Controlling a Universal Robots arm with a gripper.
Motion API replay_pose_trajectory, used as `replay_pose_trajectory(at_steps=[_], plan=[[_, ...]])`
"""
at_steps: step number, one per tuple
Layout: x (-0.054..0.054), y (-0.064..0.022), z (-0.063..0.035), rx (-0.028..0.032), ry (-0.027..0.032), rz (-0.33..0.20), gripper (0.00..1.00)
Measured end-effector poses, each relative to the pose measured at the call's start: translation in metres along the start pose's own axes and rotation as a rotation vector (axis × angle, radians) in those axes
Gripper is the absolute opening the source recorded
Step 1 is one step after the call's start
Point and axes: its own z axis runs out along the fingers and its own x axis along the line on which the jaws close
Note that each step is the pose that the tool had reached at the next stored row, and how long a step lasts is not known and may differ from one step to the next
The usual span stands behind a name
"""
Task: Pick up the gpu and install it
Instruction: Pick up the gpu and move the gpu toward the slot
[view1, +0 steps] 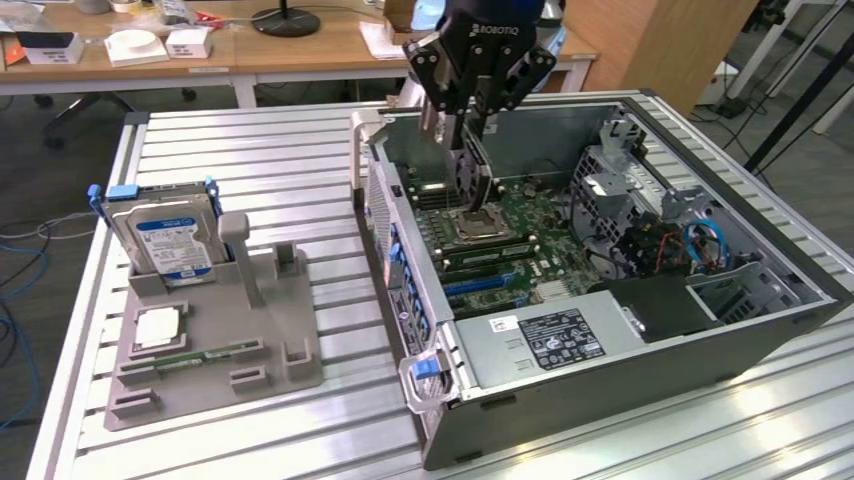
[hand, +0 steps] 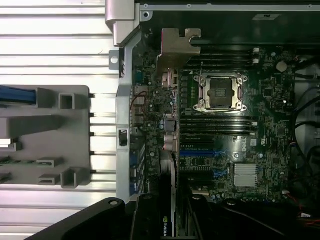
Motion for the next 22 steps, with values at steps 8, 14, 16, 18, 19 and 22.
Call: replay_pose_trajectory(at_steps=[8, 14, 16, 18, 19, 22], plan=[[-0.010, 0.0002, -0.0003, 0.0002, 0.0001, -0.002, 0.26], [-0.017, 0.0003, -0.0005, 0.0003, 0.0001, -0.005, 0.26], [-0.020, 0.0003, -0.0006, 0.0003, 0.0001, -0.006, 0.26], [-0.022, 0.0004, -0.0006, 0.0003, 0.0001, -0.007, 0.26], [-0.024, 0.0004, -0.0007, 0.0003, 0.0001, -0.008, 0.26], [-0.028, 0.0005, -0.0008, 0.0005, 0.0002, -0.010, 0.26]])
